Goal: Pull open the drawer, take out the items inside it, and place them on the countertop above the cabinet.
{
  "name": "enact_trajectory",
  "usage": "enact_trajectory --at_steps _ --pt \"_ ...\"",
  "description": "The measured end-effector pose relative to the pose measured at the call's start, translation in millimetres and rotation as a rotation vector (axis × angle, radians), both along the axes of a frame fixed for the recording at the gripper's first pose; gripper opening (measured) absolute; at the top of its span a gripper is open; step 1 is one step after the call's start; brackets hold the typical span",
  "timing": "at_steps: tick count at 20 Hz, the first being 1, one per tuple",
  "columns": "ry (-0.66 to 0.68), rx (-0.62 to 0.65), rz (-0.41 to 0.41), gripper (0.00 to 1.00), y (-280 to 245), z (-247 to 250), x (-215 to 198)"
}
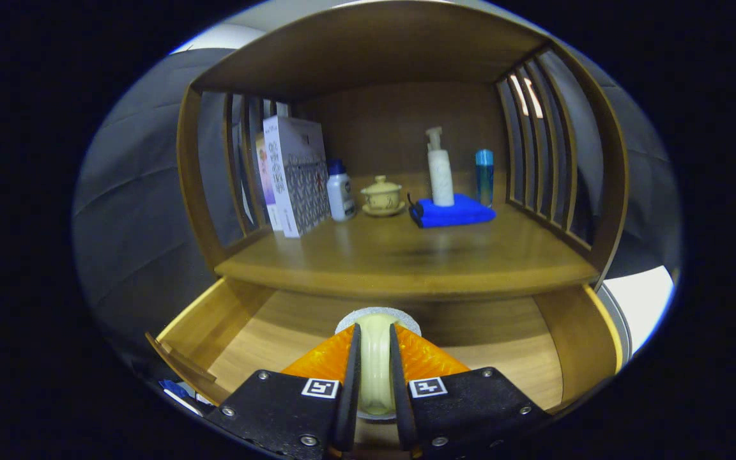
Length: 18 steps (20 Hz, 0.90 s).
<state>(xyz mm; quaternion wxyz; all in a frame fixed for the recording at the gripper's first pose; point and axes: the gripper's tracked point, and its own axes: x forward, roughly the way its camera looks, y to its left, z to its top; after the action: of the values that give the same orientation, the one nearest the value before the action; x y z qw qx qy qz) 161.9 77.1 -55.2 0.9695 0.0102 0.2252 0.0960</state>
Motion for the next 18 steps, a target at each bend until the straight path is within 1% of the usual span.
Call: enact_trajectory --at_steps 5,13,18 --pt "-0.073 0.006 -0.002 0.26 4.1 37.5 16.7" --pt "-0.094 0.015 -0.053 0.26 2.6 69.6 65.7" --pt "-0.105 -0.056 -0.092 0.26 -4.0 76.9 103.3"
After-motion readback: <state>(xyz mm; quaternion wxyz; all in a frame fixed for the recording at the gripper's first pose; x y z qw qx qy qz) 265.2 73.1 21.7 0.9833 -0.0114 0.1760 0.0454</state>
